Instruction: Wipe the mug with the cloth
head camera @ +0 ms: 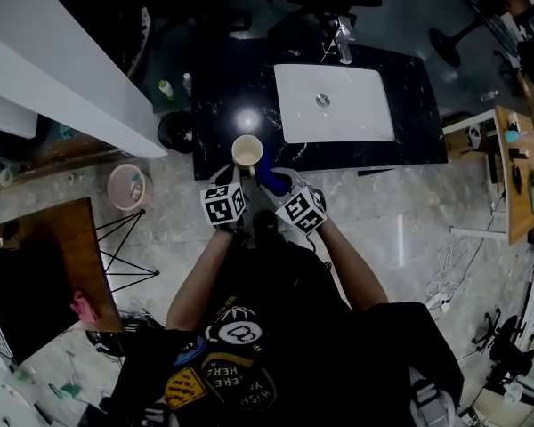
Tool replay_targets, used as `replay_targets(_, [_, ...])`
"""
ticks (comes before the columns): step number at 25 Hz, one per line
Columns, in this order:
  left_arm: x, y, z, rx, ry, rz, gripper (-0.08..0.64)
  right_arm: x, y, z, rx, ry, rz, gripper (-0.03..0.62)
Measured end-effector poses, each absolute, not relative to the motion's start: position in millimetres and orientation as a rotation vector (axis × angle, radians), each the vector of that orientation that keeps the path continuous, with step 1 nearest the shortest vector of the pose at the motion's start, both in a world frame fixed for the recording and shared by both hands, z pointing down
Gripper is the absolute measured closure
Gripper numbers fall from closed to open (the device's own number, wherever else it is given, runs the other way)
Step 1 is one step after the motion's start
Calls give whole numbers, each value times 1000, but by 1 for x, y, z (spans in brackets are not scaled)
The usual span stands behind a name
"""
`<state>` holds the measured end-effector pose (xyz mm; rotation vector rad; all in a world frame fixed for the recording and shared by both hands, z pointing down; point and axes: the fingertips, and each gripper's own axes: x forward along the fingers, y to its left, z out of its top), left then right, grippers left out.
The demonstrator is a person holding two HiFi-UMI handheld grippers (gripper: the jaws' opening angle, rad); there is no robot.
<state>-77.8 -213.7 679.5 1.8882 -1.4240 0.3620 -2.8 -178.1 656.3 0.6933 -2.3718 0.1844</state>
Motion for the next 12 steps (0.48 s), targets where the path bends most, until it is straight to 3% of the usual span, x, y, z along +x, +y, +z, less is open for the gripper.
replay_targets(6, [-94,-209,674,1884,-1467,361,555,60,-253,637,1117,-2329,361,457])
replay_targets(12, [-113,-195,668,1861,-1519,355,555,95,-254,714,1157,-2097,455,445])
